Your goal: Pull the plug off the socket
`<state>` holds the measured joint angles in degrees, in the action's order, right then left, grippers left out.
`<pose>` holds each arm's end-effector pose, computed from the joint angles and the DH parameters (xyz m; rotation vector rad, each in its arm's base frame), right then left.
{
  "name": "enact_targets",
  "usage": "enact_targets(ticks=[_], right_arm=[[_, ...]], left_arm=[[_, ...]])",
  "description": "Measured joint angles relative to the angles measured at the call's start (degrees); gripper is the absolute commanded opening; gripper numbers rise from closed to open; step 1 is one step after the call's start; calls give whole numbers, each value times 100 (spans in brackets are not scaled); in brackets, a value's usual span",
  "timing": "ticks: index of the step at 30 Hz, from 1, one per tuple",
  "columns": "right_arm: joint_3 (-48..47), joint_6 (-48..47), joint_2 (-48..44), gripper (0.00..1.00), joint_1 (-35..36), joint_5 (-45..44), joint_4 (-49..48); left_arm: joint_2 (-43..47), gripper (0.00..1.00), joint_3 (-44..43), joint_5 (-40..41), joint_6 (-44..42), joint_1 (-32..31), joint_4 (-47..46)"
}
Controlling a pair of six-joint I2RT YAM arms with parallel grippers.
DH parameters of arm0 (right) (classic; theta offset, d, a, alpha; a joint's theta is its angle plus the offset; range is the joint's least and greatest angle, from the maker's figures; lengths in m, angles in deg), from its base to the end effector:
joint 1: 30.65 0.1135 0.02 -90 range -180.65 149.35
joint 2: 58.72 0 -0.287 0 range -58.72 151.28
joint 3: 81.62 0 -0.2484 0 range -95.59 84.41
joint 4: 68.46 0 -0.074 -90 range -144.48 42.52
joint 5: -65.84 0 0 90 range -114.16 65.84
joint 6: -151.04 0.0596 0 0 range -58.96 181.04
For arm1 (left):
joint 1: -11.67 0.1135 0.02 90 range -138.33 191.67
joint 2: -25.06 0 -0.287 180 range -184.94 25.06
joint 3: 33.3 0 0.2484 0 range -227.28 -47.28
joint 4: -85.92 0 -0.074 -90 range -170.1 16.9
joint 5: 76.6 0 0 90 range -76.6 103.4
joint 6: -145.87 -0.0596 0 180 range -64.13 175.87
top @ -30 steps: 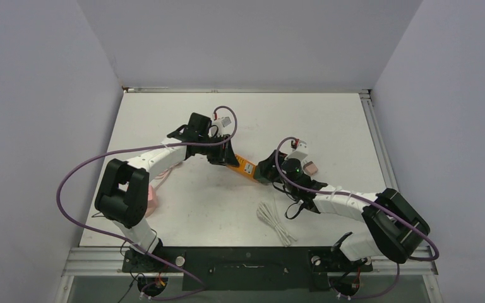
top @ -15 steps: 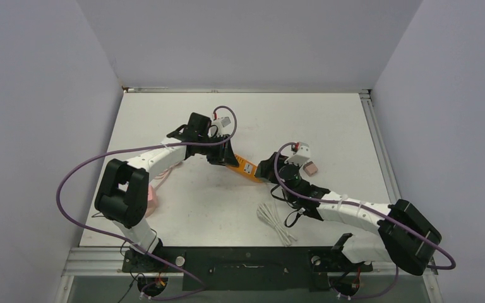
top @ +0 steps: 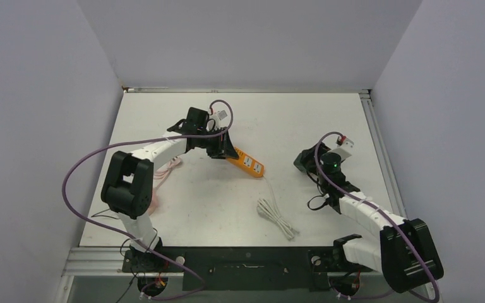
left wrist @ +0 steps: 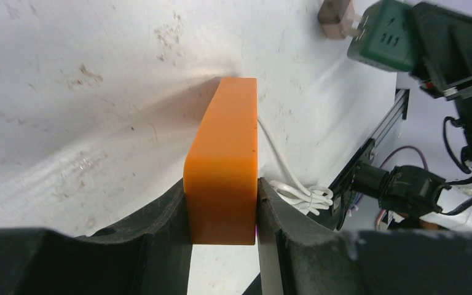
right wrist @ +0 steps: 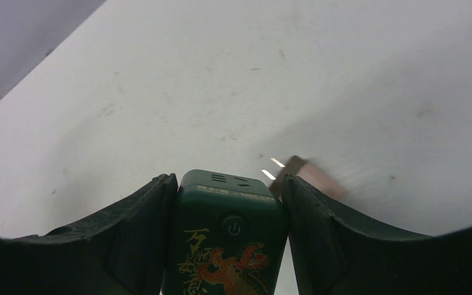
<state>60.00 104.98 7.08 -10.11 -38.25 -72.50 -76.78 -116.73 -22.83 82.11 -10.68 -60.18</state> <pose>0.2334 0.0720 0.2086 0.5624 1.9180 0.4901 0.3466 -0.1806 0.2193 0.1997 2.5799 -1.1279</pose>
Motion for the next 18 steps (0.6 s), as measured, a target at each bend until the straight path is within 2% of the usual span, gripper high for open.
enact_targets(ticks=[3, 8, 10, 11, 15, 16, 17, 18], right_arm=[[262, -74, 48, 5, -651, 485, 9], [457, -129, 70, 6, -890, 986, -87], [527, -129, 35, 12, -894, 1027, -168], [564, -129, 4, 17, -898, 1045, -190], [634, -138, -74, 34, -981, 1049, -216], [647, -144, -79, 38, -1001, 1049, -243], [664, -151, -79, 41, -1008, 1047, -273], [680, -157, -79, 46, -1008, 1045, -302]], left_arm=[[-234, 0, -168, 2, 205, 157, -271], [-616, 0, -551, 127, 400, 549, -625], [-761, 0, -719, 229, 426, 680, -761], [-824, 4, -791, 278, 437, 734, -817], [-1036, 33, -1016, 378, 442, 876, -966], [-1071, 43, -1043, 387, 442, 901, -988], [-1084, 58, -1049, 402, 437, 911, -990], [-1091, 69, -1056, 490, 385, 916, -968]])
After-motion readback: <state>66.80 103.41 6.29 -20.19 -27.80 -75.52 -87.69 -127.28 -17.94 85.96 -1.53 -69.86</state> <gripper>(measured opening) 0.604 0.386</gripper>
